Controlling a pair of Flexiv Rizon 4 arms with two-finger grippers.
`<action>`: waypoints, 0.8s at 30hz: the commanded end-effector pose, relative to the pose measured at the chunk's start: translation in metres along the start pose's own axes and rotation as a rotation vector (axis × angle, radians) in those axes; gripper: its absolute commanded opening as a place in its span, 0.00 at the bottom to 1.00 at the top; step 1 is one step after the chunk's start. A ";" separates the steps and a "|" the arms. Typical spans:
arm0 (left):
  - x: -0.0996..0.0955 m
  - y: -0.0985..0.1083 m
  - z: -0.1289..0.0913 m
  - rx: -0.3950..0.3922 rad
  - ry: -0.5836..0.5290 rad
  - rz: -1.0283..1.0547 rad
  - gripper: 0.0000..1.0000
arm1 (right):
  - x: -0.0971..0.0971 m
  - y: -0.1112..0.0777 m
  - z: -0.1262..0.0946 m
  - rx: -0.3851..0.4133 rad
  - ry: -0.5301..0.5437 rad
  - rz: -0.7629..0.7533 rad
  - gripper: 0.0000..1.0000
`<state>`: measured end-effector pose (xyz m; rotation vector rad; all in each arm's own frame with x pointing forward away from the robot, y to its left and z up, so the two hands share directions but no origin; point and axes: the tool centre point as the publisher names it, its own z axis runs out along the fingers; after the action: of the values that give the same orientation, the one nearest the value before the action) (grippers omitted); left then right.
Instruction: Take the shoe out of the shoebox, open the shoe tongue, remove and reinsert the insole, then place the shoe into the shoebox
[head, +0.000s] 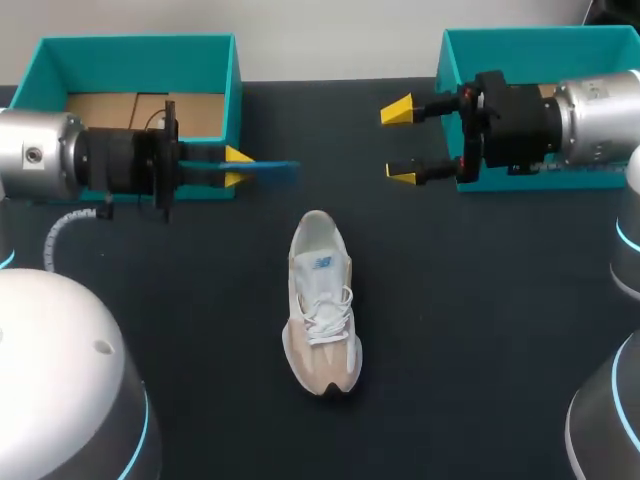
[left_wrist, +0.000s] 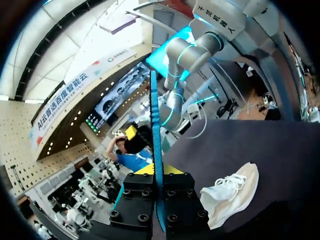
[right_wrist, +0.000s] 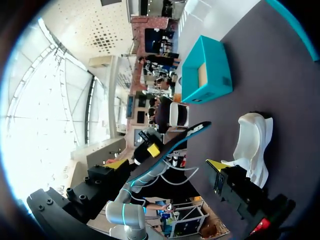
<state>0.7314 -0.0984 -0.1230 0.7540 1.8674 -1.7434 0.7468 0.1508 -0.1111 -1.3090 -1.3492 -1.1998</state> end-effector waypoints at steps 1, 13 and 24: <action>-0.005 0.004 0.003 0.088 0.020 -1.221 0.00 | 0.000 0.000 0.002 -0.003 0.000 0.000 1.00; -0.006 0.005 0.003 0.066 -0.001 -1.232 0.00 | 0.000 0.000 0.002 -0.003 0.000 0.000 1.00; -0.006 0.006 0.004 0.065 0.030 -1.281 0.00 | 0.000 0.000 0.002 -0.003 0.000 0.000 1.00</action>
<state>0.7382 -0.1023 -0.1226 -0.0609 2.3267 -2.2477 0.7468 0.1507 -0.1110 -1.3091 -1.3496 -1.1994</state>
